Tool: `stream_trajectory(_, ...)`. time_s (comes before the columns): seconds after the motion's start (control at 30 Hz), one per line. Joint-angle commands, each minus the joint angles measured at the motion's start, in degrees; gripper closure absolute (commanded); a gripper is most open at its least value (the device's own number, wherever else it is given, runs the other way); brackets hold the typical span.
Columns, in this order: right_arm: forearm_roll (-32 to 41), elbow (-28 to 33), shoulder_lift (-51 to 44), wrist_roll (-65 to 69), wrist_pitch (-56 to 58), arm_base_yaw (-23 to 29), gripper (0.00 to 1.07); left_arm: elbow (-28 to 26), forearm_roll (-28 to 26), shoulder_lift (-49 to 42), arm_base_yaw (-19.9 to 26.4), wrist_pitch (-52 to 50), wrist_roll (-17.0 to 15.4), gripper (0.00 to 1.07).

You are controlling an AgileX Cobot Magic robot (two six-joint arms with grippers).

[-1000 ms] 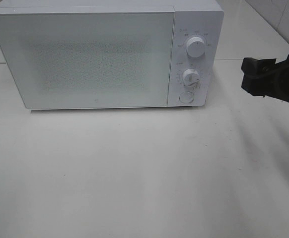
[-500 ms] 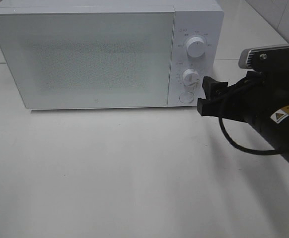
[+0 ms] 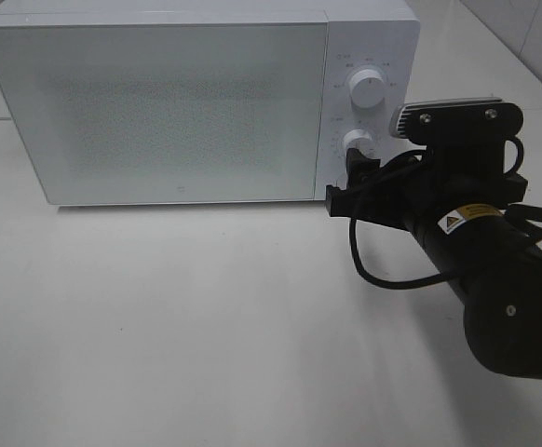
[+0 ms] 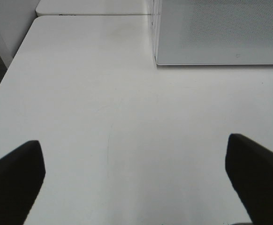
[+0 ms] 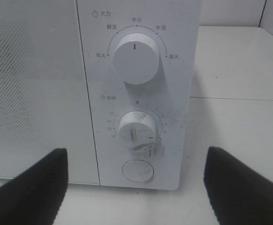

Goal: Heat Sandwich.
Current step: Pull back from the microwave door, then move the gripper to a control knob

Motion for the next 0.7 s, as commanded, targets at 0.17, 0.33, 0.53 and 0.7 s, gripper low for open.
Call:
stream_trajectory(0.17, 1.09, -3.67, 1.49, -0.63, 0.06, 0.23, 0.31, 0.23, 0.11, -1.55, 0.06, -0.52, -0.34, 0.06)
stream_trajectory(0.33, 0.97, -3.84, 1.66, -0.63, -1.60, 0.11, 0.31, 0.23, 0.11, -1.55, 0.06, -0.52, -0.34, 0.06)
stream_trajectory(0.53, 0.92, -4.53, 5.16, 0.23, -2.58, -1.83, 0.31, 0.23, 0.11, -1.55, 0.06, -0.52, -0.34, 0.06)
stream_trajectory(0.7, 0.80, -6.99, 7.73, 0.46, -2.52, -2.06, 0.31, 0.23, 0.11, -1.55, 0.06, -0.52, -0.34, 0.06)
